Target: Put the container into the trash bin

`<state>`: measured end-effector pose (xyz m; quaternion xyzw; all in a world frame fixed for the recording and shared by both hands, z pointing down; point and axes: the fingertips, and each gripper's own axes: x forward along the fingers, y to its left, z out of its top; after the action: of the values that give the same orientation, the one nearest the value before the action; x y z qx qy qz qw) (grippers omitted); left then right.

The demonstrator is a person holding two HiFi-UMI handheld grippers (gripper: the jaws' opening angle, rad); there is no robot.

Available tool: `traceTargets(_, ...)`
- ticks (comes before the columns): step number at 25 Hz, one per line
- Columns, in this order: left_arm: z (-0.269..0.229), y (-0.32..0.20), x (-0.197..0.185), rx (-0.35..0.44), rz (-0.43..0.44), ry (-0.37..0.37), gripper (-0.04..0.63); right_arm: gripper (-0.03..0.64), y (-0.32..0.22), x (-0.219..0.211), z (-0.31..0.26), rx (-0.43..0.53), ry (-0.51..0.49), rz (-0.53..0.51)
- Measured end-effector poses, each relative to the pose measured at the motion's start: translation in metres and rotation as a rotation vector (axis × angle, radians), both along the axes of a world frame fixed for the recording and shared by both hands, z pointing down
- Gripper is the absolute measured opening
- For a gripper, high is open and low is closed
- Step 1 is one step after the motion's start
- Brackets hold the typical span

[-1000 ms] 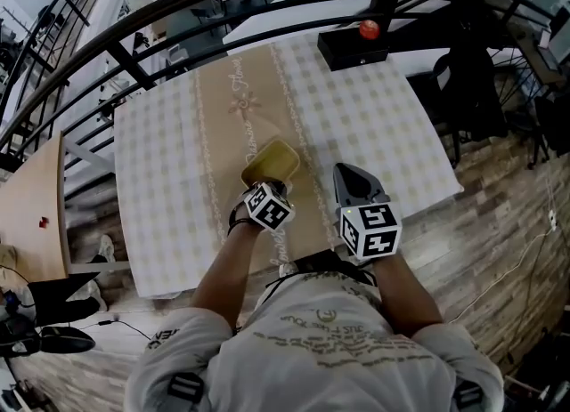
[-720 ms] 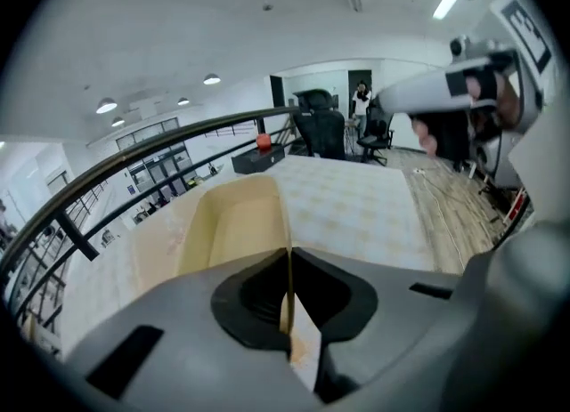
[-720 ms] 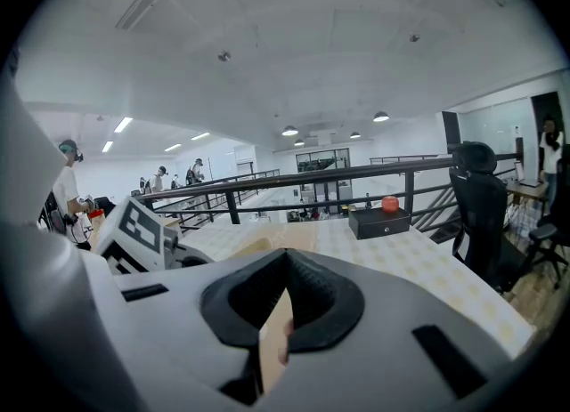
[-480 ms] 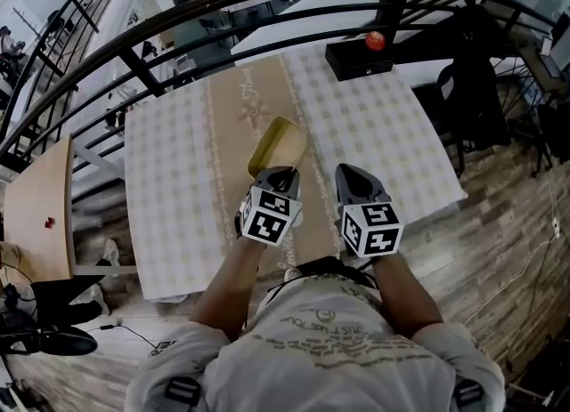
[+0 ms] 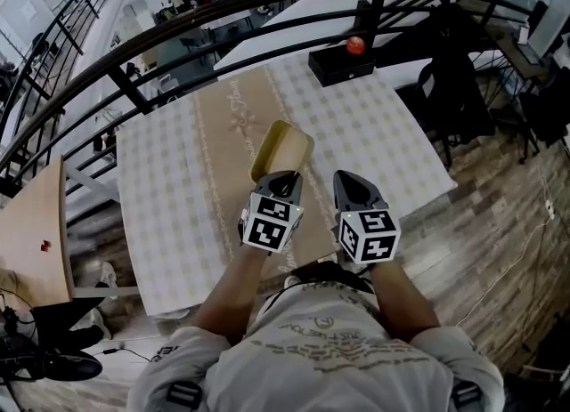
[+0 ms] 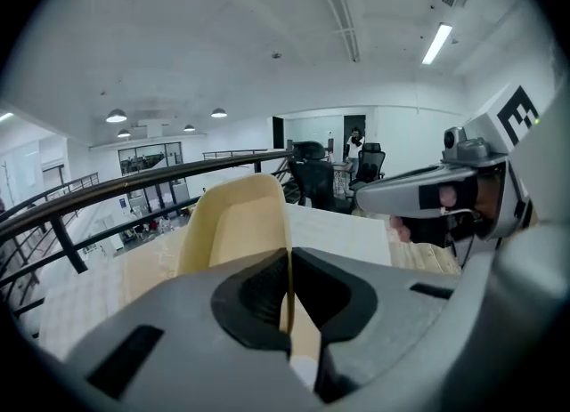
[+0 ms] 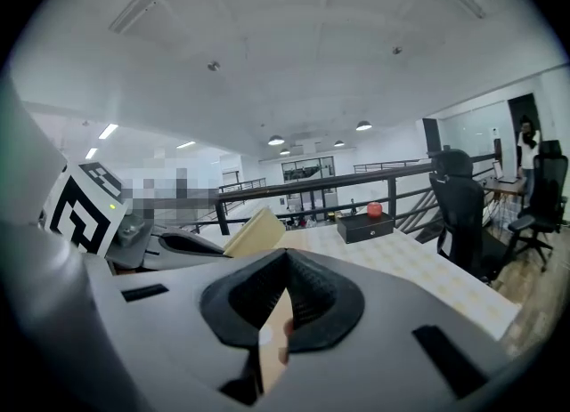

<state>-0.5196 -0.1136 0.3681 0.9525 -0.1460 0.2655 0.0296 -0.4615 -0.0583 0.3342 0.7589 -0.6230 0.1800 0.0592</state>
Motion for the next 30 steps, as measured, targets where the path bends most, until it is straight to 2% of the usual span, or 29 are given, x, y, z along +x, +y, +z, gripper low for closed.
traceTargets(6, 0.014, 0.045, 0.026, -0.027, 0.159, -0.007, 0.018, -0.011, 0.045, 0.013, 0.005, -0.004, 0.004, 0.147)
traceTargets(16, 0.006, 0.125, 0.092, -0.013, 0.395, -0.004, 0.017, -0.011, 0.137, 0.071, -0.001, 0.024, -0.004, 0.401)
traceTargets(21, 0.007, 0.169, 0.128, -0.003, 0.451, -0.001, 0.017, -0.011, 0.182, 0.104, 0.001, 0.033, -0.004, 0.457)
traceTargets(30, 0.003, 0.234, 0.199, 0.004, 0.482, -0.014, 0.018, -0.011, 0.253, 0.179, -0.014, 0.052, 0.008, 0.505)
